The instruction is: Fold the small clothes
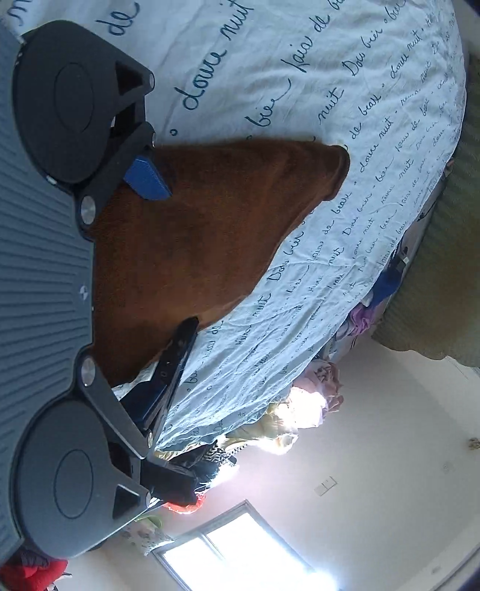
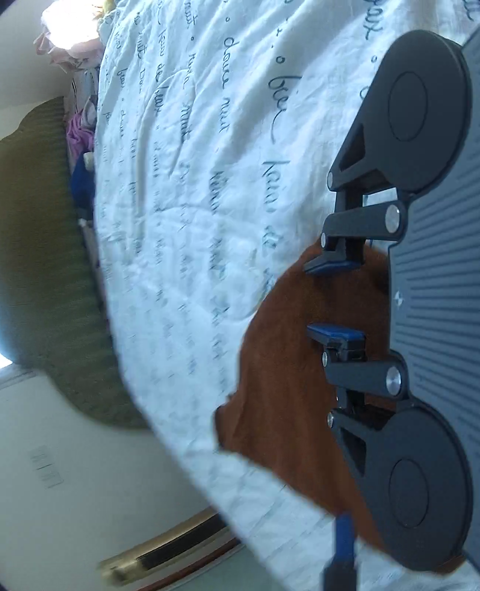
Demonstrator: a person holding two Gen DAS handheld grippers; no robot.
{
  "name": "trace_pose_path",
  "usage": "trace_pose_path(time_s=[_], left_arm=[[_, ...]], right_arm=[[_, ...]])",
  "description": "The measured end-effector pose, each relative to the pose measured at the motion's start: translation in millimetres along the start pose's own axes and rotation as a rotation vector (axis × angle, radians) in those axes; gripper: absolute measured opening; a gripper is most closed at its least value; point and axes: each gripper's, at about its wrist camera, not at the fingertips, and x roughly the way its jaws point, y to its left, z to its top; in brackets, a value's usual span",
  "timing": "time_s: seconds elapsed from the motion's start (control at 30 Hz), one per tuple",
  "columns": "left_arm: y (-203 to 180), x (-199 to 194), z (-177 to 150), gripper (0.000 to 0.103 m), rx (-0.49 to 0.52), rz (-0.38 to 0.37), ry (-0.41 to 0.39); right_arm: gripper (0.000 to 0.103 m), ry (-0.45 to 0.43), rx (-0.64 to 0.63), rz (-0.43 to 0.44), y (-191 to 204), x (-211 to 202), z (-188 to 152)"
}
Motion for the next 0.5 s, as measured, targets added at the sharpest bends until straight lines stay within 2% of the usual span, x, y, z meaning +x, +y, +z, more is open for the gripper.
trace_pose_path(time_s=[0.07,0.17,0.27,0.3,0.37,0.4,0.47,0.5], left_arm=[[-2.7,-21.5,-9.6,0.103,-0.009,-0.032,-0.01],[-2.6,-37.8,-28.5,0.103,-0.061,-0.114,0.038],[-1.3,-33.1,-49.8,0.103,-0.038,-0.087,0.082],[2.4,-27.0,-54.9,0.103,-0.042,-0.08,0.1],[9.2,-15.8,-65.5,0.103,-0.043,-0.051,0.124],[8.3,-15.6,-68.1,0.103,-0.022,-0.053,0.112],[3.6,-22.3,-65.3,0.103,-0.002,-0.04,0.119],[5.6,-29.5,-59.9,0.103,-0.028,-0.058,0.114]], right_arm=[[0.027,-0.002,0.041,0.008,-0.6,-10.6,2.5],[0.029,-0.049,-0.049,0.034,24.7,-54.7,-9.7],[0.029,-0.049,-0.08,0.102,47.3,-90.7,-38.2],[0.029,-0.049,-0.103,0.097,52.7,-96.3,-48.0],[0.029,-0.034,-0.145,-0.012,53.4,-93.7,-61.3],[0.05,-0.01,-0.137,-0.066,43.4,-84.8,-65.7],[0.095,-0.01,-0.001,-0.072,14.4,-81.8,-64.8],[0.094,-0.024,0.054,-0.019,5.8,-88.9,-61.9]])
